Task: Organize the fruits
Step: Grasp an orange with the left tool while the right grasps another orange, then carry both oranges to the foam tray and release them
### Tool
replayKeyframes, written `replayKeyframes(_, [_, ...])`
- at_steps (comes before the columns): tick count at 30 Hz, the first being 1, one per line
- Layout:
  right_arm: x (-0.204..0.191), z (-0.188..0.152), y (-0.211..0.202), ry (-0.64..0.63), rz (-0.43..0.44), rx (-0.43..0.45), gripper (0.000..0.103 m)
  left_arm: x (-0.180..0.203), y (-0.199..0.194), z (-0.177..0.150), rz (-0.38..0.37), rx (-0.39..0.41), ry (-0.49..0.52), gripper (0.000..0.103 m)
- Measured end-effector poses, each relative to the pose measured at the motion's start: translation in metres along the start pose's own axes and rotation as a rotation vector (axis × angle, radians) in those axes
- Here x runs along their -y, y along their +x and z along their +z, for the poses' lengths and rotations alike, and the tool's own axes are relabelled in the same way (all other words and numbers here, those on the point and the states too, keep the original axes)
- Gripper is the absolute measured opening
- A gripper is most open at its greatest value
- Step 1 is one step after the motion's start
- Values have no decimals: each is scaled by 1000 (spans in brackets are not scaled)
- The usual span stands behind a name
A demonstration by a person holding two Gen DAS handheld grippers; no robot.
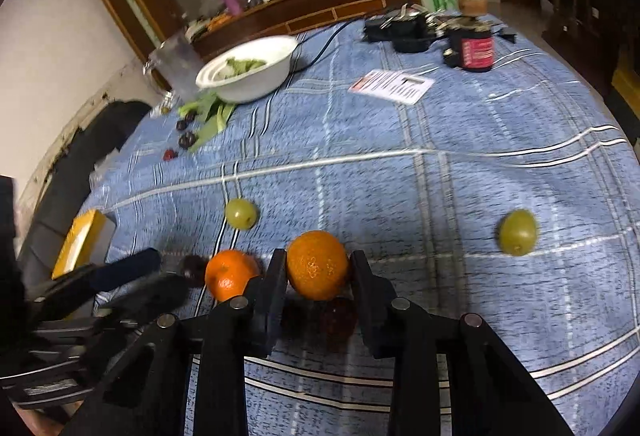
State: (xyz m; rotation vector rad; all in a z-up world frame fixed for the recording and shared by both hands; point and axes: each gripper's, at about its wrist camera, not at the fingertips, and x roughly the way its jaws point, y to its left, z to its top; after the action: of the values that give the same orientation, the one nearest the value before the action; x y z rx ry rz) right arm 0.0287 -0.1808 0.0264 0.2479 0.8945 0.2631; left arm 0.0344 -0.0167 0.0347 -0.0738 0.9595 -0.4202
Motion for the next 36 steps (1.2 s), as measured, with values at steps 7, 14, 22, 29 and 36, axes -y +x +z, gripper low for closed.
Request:
replayKeyframes(7, [11, 4, -7, 26, -29, 28, 33, 23, 30, 4, 22, -47, 120, 47])
replayKeyframes(14, [11, 5, -11, 28, -24, 47, 33, 24, 23, -5, 68, -26, 164, 33])
replayKeyframes(22, [7, 3, -12, 8, -27, 59, 33, 4, -35, -8, 100, 76, 70, 33])
replayKeyframes(29, [-17, -5, -16, 13, 74, 40, 33, -55, -119, -39, 171, 150, -84, 33])
replayKeyframes(36, [-114, -23, -29, -102, 212, 19, 34, -151, -195, -89, 313, 223, -310, 34])
